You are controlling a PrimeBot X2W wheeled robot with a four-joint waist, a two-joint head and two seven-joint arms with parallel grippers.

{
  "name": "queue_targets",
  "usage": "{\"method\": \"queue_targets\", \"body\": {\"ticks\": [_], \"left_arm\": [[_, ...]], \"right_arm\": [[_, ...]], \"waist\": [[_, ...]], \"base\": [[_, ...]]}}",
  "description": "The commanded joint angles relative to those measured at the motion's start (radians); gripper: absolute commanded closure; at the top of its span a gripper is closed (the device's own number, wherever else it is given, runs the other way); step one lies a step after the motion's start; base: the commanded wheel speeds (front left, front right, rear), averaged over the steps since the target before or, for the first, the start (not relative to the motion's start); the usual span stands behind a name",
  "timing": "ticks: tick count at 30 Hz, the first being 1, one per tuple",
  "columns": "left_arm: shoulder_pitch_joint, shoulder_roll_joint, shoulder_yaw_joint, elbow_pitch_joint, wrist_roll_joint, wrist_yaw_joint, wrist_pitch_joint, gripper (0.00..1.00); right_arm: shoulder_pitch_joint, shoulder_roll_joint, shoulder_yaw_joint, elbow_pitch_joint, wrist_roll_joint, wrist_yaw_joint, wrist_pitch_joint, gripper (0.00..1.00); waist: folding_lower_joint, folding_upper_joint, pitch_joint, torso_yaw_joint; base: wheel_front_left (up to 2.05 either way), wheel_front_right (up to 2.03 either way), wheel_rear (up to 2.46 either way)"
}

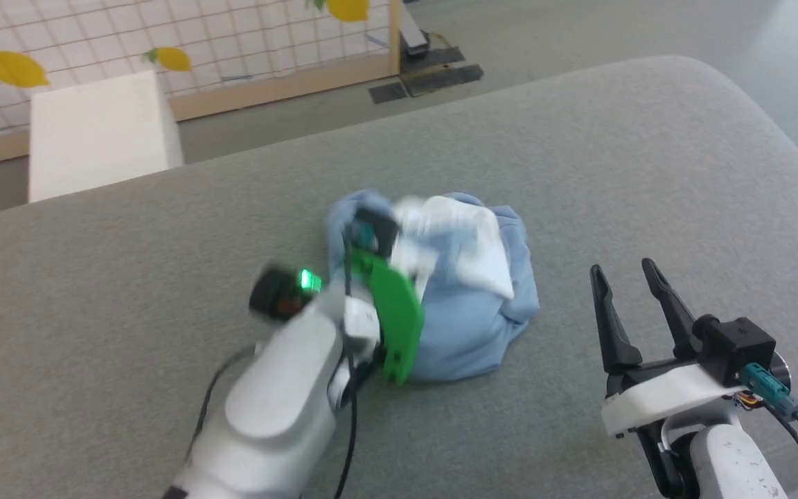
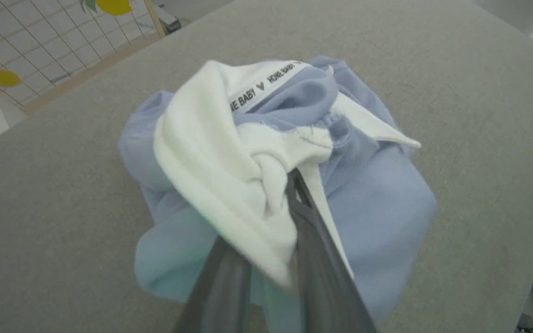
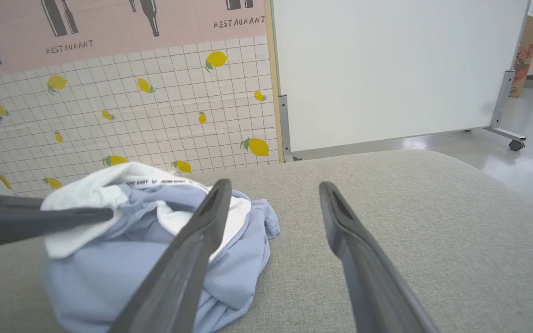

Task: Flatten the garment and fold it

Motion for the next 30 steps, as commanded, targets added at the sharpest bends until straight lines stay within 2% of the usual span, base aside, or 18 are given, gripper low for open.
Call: {"method": "queue_targets", "body": {"ticks": [1,4,5,6,7,11,15,18,21,26,30], "left_arm": [[0.027,0.009,-0.013,0.029,-0.015,-0.013,0.056,1.00],[0.070,0.015,-0.031,0.066,-0.048,-0.030,0.155,1.00],[0.078,0.014,-0.029,0.064,-0.055,-0.029,0.159,0.74],[0.088,0.013,-0.026,0.056,-0.063,-0.028,0.154,0.14],[0.097,0.012,-0.020,0.048,-0.072,-0.024,0.145,0.00],[0.132,0.009,0.014,-0.018,-0.090,-0.008,0.035,0.00],[0.163,0.018,0.078,-0.123,-0.076,0.019,-0.212,0.00],[0.198,0.041,0.122,-0.179,-0.041,0.054,-0.404,0.00],[0.239,0.062,0.163,-0.208,-0.022,0.086,-0.542,0.00],[0.324,0.095,0.252,-0.252,0.005,0.138,-0.618,0.00],[0.393,0.100,0.343,-0.322,0.038,0.150,-0.622,0.00]], "right_arm": [[0.013,0.000,0.001,-0.003,0.009,-0.002,0.001,0.00],[0.014,0.000,0.004,-0.001,0.009,-0.002,0.002,0.00],[0.014,0.000,0.005,0.000,0.009,-0.002,0.003,0.00],[0.016,0.000,0.005,0.000,0.008,-0.002,0.003,0.00],[0.016,0.000,0.006,0.001,0.007,-0.002,0.004,0.00],[0.016,0.000,0.013,0.001,0.004,-0.002,0.008,0.00],[0.018,0.000,0.011,-0.006,-0.003,-0.002,0.011,0.00],[0.021,0.000,0.008,-0.014,-0.011,-0.002,0.017,0.00],[0.021,0.000,0.002,-0.019,-0.016,-0.002,0.023,0.00],[0.022,0.000,-0.003,-0.036,-0.023,-0.002,0.036,0.00],[0.022,0.000,-0.011,-0.044,-0.028,-0.002,0.049,0.00]], "waist": [[0.0001,-0.0001,0.023,-0.029],[0.0001,-0.0001,0.028,-0.026],[0.0001,-0.0001,0.028,-0.023],[0.0001,-0.0001,0.027,-0.016],[0.0001,-0.0001,0.025,-0.011],[0.0001,-0.0001,0.013,0.017],[0.0001,-0.0001,0.000,0.055],[0.0001,-0.0001,-0.011,0.084],[0.0001,-0.0001,-0.020,0.110],[0.0001,-0.0001,-0.021,0.151],[0.0001,-0.0001,-0.017,0.181]], "base": [[0.00,0.00,0.00],[0.00,0.00,0.00],[0.00,0.00,0.00],[0.00,0.00,0.00],[0.00,0.00,0.00],[0.00,0.00,0.00],[0.00,0.00,0.00],[0.00,0.00,0.00],[0.00,0.00,0.00],[0.00,0.00,0.00],[0.00,0.00,0.00]]}}
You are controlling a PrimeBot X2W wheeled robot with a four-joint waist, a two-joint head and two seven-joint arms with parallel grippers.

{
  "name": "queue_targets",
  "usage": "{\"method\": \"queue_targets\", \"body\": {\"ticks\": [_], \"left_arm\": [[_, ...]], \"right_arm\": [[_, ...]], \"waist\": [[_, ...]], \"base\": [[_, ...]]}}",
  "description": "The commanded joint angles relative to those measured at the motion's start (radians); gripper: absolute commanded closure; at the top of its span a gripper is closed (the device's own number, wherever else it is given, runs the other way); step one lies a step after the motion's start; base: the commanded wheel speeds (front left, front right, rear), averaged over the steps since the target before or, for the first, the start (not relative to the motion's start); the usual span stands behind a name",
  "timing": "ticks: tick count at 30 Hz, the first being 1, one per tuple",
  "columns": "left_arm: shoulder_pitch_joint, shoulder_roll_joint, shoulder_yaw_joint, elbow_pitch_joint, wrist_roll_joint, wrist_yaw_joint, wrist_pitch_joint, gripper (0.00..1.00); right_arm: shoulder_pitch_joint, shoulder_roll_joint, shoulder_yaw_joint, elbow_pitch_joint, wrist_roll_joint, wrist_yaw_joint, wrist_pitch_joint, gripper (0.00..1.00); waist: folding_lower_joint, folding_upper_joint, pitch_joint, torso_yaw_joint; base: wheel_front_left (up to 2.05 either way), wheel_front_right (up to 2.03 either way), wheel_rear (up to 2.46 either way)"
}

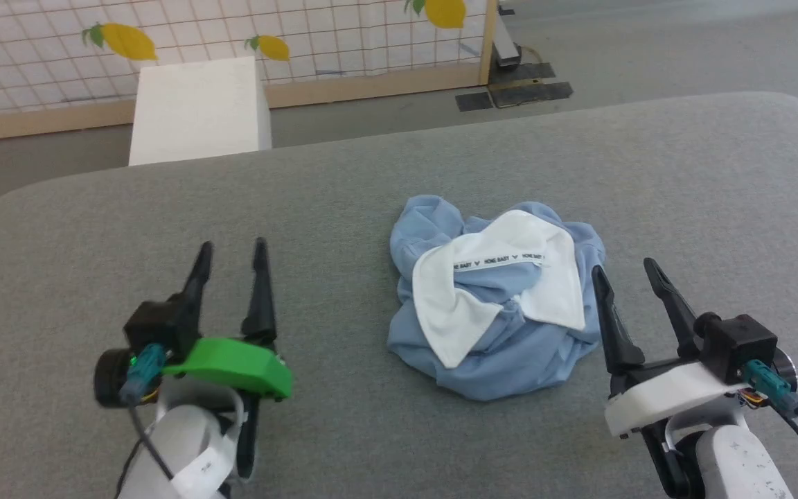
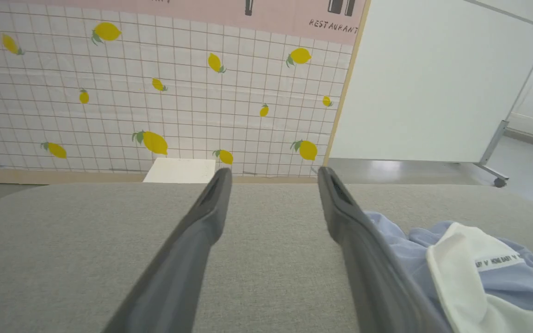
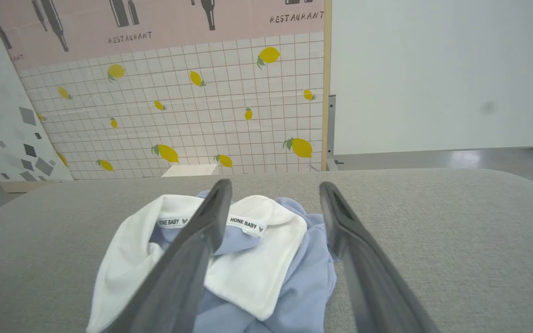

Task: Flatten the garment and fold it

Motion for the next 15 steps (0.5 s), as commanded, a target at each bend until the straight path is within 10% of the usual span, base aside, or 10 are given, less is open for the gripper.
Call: {"method": "queue_targets", "body": {"ticks": [1,15], "left_arm": [[0.037,0.004,0.029,-0.024,0.026,0.004,-0.004,0.00],[0.139,-0.082,0.199,-0.121,0.123,-0.077,-0.004,0.00]], "right_arm": [[0.008,0.000,-0.005,-0.006,-0.005,-0.002,0.009,0.00],[-0.145,0.000,-0.110,0.163,0.110,-0.002,0.475,0.00]], "waist": [[0.0000,0.0000,0.002,0.026],[0.0000,0.0000,0.055,0.108]], "base": [[0.00,0.00,0.00],[0.00,0.00,0.00]]}}
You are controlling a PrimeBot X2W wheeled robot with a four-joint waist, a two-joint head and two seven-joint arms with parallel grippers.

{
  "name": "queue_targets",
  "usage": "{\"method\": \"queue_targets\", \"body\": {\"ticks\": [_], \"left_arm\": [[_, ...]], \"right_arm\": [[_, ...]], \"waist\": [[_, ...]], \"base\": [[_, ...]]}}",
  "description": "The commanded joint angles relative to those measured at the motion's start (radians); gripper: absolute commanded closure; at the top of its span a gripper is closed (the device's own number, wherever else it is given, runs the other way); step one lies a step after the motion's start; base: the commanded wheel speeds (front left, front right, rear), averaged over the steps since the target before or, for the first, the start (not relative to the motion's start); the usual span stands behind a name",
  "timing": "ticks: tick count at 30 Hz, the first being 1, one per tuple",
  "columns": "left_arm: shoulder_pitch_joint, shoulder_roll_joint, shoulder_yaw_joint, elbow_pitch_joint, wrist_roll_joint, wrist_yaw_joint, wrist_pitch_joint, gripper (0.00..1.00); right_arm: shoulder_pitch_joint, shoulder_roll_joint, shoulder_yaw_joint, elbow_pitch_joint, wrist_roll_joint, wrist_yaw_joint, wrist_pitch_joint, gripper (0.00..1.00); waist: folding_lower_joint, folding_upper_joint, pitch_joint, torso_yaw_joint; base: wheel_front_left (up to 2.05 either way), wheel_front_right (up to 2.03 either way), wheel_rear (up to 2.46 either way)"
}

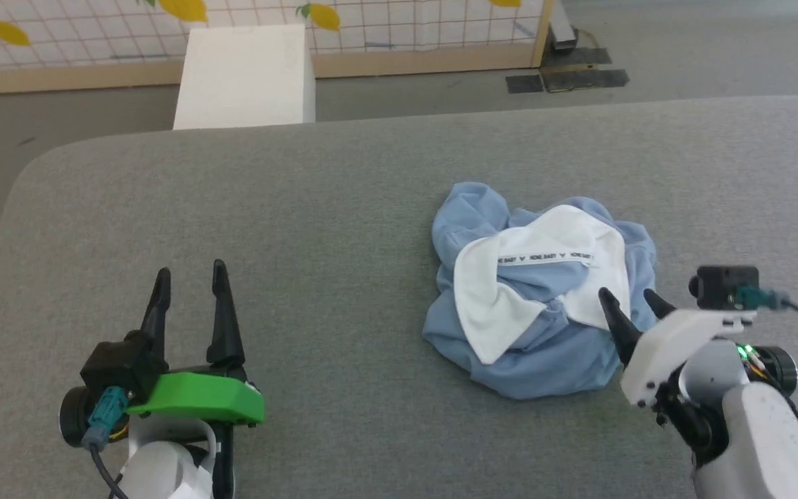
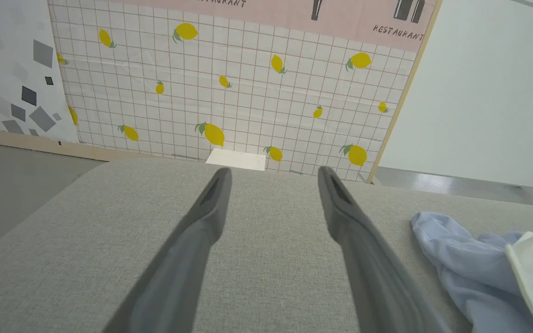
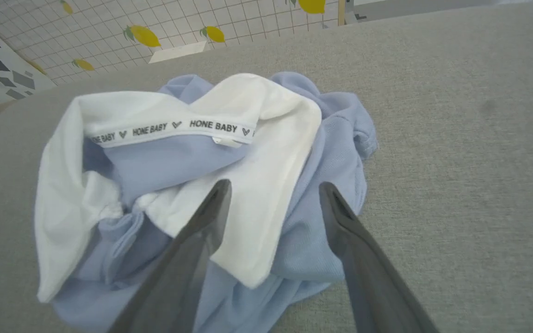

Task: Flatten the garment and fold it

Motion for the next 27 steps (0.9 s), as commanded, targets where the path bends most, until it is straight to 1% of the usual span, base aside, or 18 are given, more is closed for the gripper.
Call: {"method": "queue_targets", "body": {"ticks": [1,4,6,7,8,11,15,18,20,23,25,26,27], "left_arm": [[0.004,-0.008,0.004,-0.001,0.018,-0.010,-0.003,0.00],[-0.003,-0.019,0.010,0.006,0.027,-0.024,-0.003,0.00],[-0.006,-0.024,0.015,0.010,0.029,-0.031,-0.003,0.00],[-0.007,-0.025,0.016,0.013,0.031,-0.034,-0.003,0.00],[-0.008,-0.027,0.018,0.017,0.031,-0.038,-0.003,0.00],[-0.007,-0.030,0.024,0.026,0.034,-0.045,-0.004,0.00],[0.001,-0.032,0.035,0.037,0.038,-0.051,-0.004,0.00],[0.007,-0.033,0.041,0.039,0.043,-0.054,-0.004,0.00],[0.009,-0.033,0.042,0.040,0.045,-0.058,-0.004,0.00],[0.012,-0.033,0.041,0.041,0.046,-0.059,-0.004,0.00],[0.013,-0.034,0.034,0.045,0.044,-0.064,-0.004,0.00],[0.013,-0.034,0.030,0.048,0.042,-0.065,-0.004,0.00],[0.013,-0.034,0.028,0.049,0.041,-0.065,-0.004,0.00]], "right_arm": [[-0.032,0.000,-0.009,0.019,0.024,-0.002,0.039,0.00],[-0.077,0.000,-0.006,0.064,0.034,-0.002,0.163,0.00],[-0.096,0.000,0.007,0.069,0.041,-0.002,0.212,0.01],[-0.101,0.000,0.014,0.067,0.044,-0.002,0.227,0.69],[-0.106,0.000,0.030,0.055,0.047,-0.002,0.231,1.00],[-0.102,0.000,0.044,0.011,0.050,-0.002,0.198,1.00],[-0.066,0.000,0.018,-0.099,0.027,-0.002,0.095,1.00],[-0.018,0.000,-0.085,-0.193,-0.025,-0.002,0.011,1.00],[0.020,0.000,-0.171,-0.231,-0.042,-0.002,-0.011,1.00],[0.075,0.000,-0.289,-0.239,-0.044,-0.002,0.003,1.00],[0.116,0.000,-0.357,-0.211,-0.050,-0.002,0.045,1.00],[0.137,0.000,-0.381,-0.188,-0.041,-0.002,0.080,0.96],[0.152,0.000,-0.392,-0.174,-0.039,-0.002,0.102,0.64]], "waist": [[0.0000,0.0000,0.019,0.020],[0.0000,0.0000,0.028,0.031],[0.0000,0.0000,0.031,0.035],[0.0000,0.0000,0.031,0.036],[0.0000,0.0000,0.031,0.037],[0.0000,0.0000,0.025,0.037],[0.0000,0.0000,0.008,0.028],[0.0000,0.0000,-0.004,0.017],[0.0000,0.0000,-0.010,0.008],[0.0000,0.0000,-0.016,-0.005],[0.0000,0.0000,-0.018,-0.012],[0.0000,0.0000,-0.020,-0.016],[0.0000,0.0000,-0.021,-0.020]], "base": [[0.00,0.00,0.00],[0.00,0.00,0.00],[0.00,0.00,0.00],[0.00,0.00,0.00],[0.00,0.00,0.00],[0.00,0.00,0.00],[0.00,0.00,0.00],[0.00,0.00,0.00],[0.00,0.00,0.00],[0.00,0.00,0.00],[0.00,0.00,0.00],[0.00,0.00,0.00],[0.00,0.00,0.00]]}}
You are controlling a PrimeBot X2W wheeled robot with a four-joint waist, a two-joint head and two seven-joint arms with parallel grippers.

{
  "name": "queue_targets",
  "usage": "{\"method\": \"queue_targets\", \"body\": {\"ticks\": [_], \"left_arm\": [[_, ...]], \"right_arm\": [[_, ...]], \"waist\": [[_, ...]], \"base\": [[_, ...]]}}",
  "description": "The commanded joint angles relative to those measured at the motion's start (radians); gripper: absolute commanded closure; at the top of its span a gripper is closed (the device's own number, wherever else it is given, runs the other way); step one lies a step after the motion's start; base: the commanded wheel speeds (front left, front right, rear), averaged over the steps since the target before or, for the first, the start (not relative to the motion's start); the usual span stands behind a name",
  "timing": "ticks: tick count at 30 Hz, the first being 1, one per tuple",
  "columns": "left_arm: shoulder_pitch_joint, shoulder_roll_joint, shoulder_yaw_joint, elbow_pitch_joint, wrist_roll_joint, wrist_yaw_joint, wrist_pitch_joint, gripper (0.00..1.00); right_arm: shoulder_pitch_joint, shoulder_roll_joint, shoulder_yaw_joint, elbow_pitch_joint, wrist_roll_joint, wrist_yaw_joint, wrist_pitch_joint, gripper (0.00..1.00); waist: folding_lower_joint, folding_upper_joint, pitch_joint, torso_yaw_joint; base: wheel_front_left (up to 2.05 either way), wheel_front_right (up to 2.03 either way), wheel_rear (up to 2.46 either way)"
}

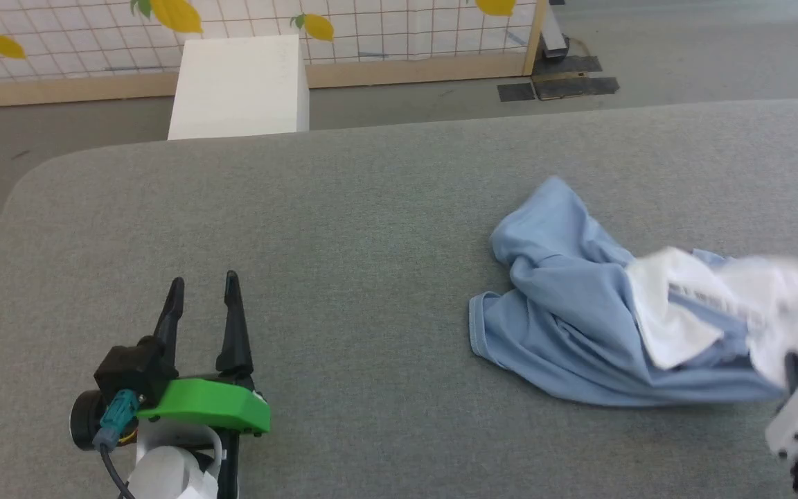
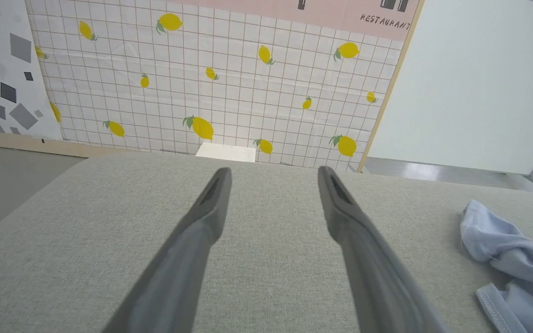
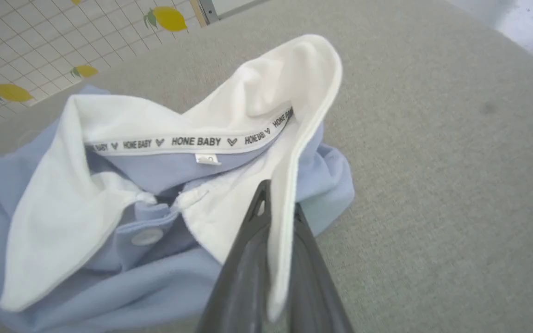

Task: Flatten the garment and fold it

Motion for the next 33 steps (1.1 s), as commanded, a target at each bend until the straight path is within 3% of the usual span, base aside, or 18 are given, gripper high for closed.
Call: {"method": "queue_targets", "body": {"ticks": [1,2,7,10,13,18,24,25,26,27,33], "left_arm": [[0.013,-0.004,-0.004,0.004,-0.003,-0.004,-0.004,0.00],[0.015,-0.004,-0.006,0.006,-0.004,-0.004,-0.004,0.00],[0.015,-0.004,-0.011,0.007,-0.004,0.000,-0.004,0.00],[0.014,-0.004,-0.014,0.007,-0.001,-0.001,-0.004,0.00],[0.004,-0.004,-0.023,0.007,-0.002,-0.003,-0.004,0.00],[-0.014,-0.004,-0.043,0.006,-0.009,-0.005,-0.004,0.00],[-0.028,-0.004,-0.062,0.006,-0.020,0.005,-0.004,0.00],[-0.030,-0.004,-0.065,0.007,-0.021,0.005,-0.004,0.00],[-0.033,-0.004,-0.068,0.008,-0.023,0.005,-0.004,0.00],[-0.034,-0.004,-0.069,0.011,-0.028,0.009,-0.004,0.00],[-0.034,-0.004,-0.064,0.015,-0.027,0.011,-0.004,0.00]], "right_arm": [[0.024,0.002,-0.008,0.012,0.001,-0.001,0.019,0.05],[0.034,0.002,-0.013,0.016,0.005,-0.001,0.023,0.00],[0.044,0.002,0.018,-0.053,-0.019,-0.001,-0.124,0.00],[0.026,0.002,0.104,-0.099,-0.028,-0.001,-0.214,0.00],[-0.012,0.002,0.203,-0.109,-0.013,-0.001,-0.231,0.00],[-0.110,0.002,0.389,-0.039,0.004,-0.001,-0.101,0.00],[-0.200,0.002,0.464,0.150,-0.089,-0.001,0.183,0.00],[-0.208,0.002,0.471,0.169,-0.092,-0.001,0.218,0.04],[-0.218,0.002,0.486,0.181,-0.089,-0.001,0.244,0.70],[-0.226,0.002,0.559,0.186,-0.052,-0.001,0.265,1.00],[-0.184,0.002,0.826,0.138,0.081,-0.001,0.259,1.00]], "waist": [[0.0000,0.0000,-0.005,-0.011],[0.0000,0.0000,-0.006,-0.016],[0.0000,0.0000,-0.007,-0.029],[0.0000,0.0000,-0.006,-0.030],[0.0000,0.0000,0.002,-0.018],[0.0000,0.0000,0.026,0.023],[0.0000,0.0000,0.059,0.079],[0.0000,0.0000,0.062,0.087],[0.0000,0.0000,0.065,0.096],[0.0000,0.0000,0.068,0.109],[0.0000,0.0000,0.050,0.114]], "base": [[0.00,0.00,0.00],[0.00,0.00,0.00],[0.00,0.00,0.00],[0.00,0.00,0.00],[0.00,0.00,0.00],[0.00,0.00,0.00],[0.00,0.00,0.00],[0.00,0.00,0.00],[0.00,0.00,0.00],[0.00,0.00,0.00],[0.00,0.00,0.00]]}}
